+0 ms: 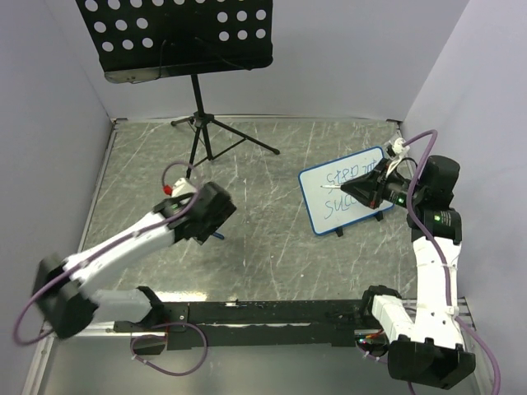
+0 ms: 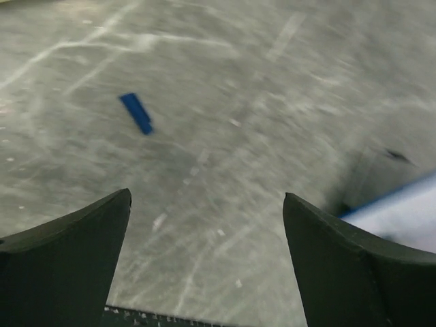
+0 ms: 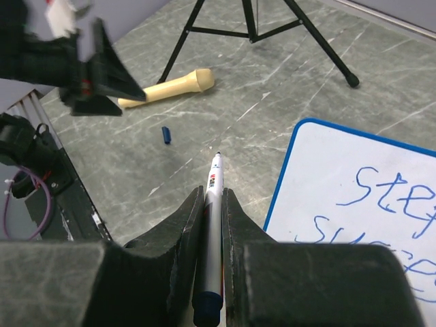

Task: Write a sentence on the whiteboard
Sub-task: Pick up the pen cap from the center of the board.

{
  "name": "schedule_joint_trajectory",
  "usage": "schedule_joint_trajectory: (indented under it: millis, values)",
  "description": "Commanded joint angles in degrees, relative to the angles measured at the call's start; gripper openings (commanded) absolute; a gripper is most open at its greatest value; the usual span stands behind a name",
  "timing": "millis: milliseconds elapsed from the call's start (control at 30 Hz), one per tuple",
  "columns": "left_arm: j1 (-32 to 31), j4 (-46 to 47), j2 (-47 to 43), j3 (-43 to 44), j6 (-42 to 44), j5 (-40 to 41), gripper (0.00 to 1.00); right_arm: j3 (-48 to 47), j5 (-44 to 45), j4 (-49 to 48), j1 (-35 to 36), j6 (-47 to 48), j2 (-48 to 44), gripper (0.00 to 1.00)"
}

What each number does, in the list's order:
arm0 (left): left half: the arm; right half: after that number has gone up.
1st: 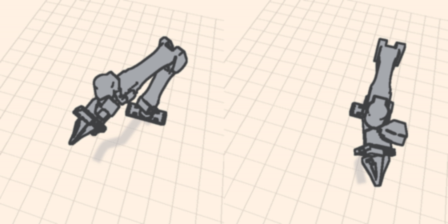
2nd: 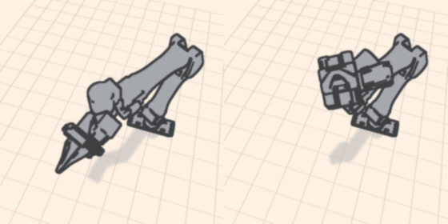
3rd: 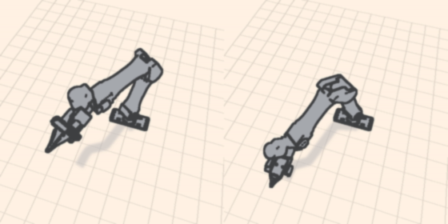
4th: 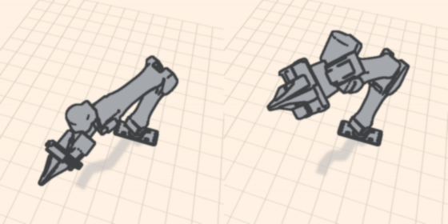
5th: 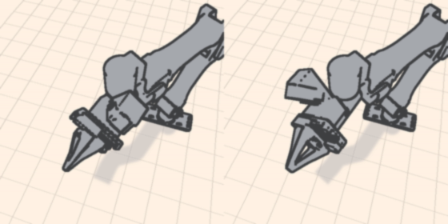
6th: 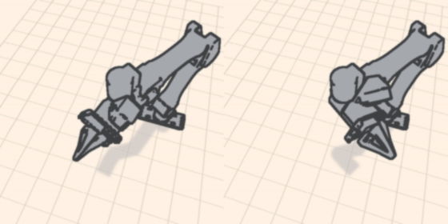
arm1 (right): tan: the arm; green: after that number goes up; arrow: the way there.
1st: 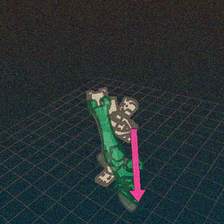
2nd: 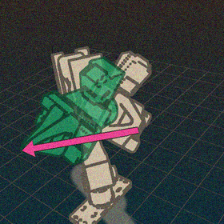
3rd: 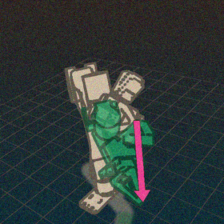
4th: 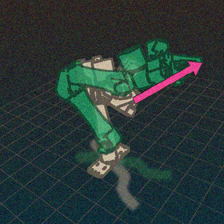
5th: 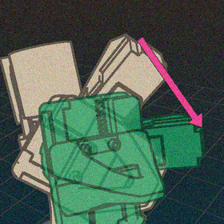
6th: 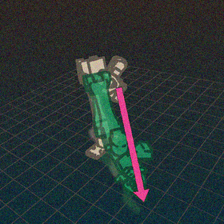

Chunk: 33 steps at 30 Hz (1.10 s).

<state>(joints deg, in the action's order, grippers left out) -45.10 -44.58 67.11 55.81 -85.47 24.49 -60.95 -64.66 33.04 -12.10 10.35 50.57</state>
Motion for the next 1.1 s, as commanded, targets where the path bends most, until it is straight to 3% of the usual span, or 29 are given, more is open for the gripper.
schedule_joint_trajectory:
  millis: [0,133,167,667,900,1067]
  values:
    - [-0.69,-13.87,10.56,5.09,-9.97,6.09,0.92,2.05,-3.19,-4.82,0.50,0.37,-1.52,0.00]
    - [-0.16,-13.25,15.23,6.76,-12.17,6.89,0.63,3.73,-3.98,-6.49,0.41,-0.24,-2.31,0.00]
    - [-0.07,-12.91,16.20,7.38,-12.26,7.06,0.61,3.73,-4.15,-6.49,0.41,-0.15,-2.31,0.00]
    - [5.99,2.38,25.70,2.90,-5.94,-0.67,0.55,4.87,-4.86,-6.41,0.50,0.29,-2.31,0.00]
    - [6.43,2.21,28.25,1.50,-6.99,-1.46,0.47,5.14,-4.77,-6.67,0.50,-0.07,-2.23,0.00]
    - [6.52,2.65,27.38,-0.61,-7.78,-1.81,0.49,5.14,-4.68,-6.67,0.50,0.02,-1.96,0.00]
